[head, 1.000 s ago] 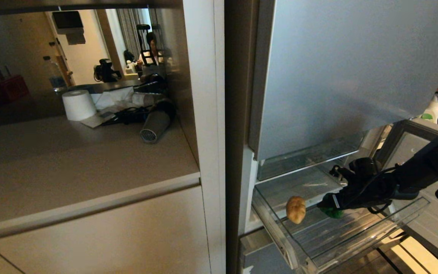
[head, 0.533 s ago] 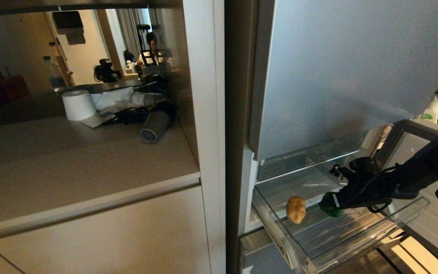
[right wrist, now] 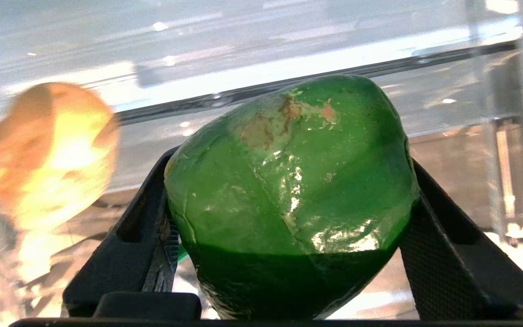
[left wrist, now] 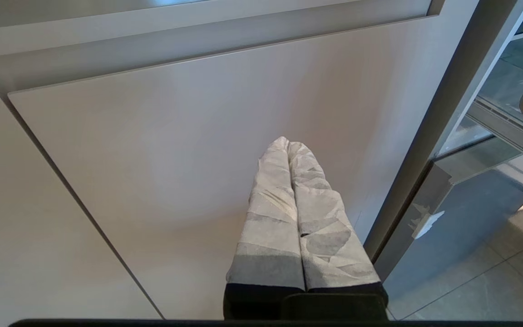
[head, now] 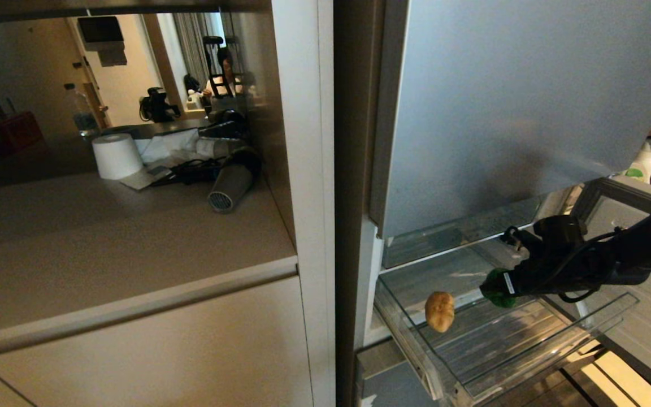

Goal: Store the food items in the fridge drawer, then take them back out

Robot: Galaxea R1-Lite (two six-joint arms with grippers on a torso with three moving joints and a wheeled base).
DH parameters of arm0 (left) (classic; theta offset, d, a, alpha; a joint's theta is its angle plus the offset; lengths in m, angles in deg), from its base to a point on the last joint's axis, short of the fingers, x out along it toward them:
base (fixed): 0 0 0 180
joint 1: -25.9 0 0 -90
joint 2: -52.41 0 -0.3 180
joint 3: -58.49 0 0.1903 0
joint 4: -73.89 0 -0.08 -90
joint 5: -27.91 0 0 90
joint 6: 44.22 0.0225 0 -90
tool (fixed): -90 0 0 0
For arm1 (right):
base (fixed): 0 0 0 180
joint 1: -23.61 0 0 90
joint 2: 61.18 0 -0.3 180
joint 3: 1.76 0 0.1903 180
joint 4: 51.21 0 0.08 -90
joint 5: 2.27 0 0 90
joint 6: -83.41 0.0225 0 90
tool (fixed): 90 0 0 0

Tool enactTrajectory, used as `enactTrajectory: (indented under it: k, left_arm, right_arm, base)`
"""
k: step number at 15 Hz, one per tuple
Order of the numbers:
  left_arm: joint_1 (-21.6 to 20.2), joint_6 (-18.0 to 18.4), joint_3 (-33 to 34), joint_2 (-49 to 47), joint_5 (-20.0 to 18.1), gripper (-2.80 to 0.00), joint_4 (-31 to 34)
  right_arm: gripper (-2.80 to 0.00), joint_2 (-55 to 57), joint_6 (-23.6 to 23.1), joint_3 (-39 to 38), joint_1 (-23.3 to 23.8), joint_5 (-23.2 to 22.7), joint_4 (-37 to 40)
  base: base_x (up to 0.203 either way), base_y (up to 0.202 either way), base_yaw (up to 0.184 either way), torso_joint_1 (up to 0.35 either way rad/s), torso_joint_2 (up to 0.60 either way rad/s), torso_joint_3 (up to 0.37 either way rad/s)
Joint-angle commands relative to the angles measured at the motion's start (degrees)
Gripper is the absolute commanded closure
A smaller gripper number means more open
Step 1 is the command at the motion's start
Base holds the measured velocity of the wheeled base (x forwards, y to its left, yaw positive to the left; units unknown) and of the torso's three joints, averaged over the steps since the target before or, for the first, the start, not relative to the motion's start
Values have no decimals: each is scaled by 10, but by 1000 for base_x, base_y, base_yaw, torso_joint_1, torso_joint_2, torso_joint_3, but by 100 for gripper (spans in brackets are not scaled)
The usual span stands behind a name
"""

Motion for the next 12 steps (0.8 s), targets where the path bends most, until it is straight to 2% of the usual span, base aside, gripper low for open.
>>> enactTrajectory:
  k: [1, 5, 12]
  left_arm:
    - [0, 0, 0, 0, 0, 0, 0]
    - [0, 0, 0, 0, 0, 0, 0]
    - [0, 0, 0, 0, 0, 0, 0]
  right_arm:
    - [0, -58, -1, -23, -4, -1, -1]
    - [0, -178, -1, -99, -34, -1, -1]
    - [0, -379, 2, -250, -137, -1, -1]
  base:
    - [0, 0, 0, 0, 0, 0]
    - [0, 0, 0, 0, 0, 0]
    - [0, 0, 0, 0, 0, 0]
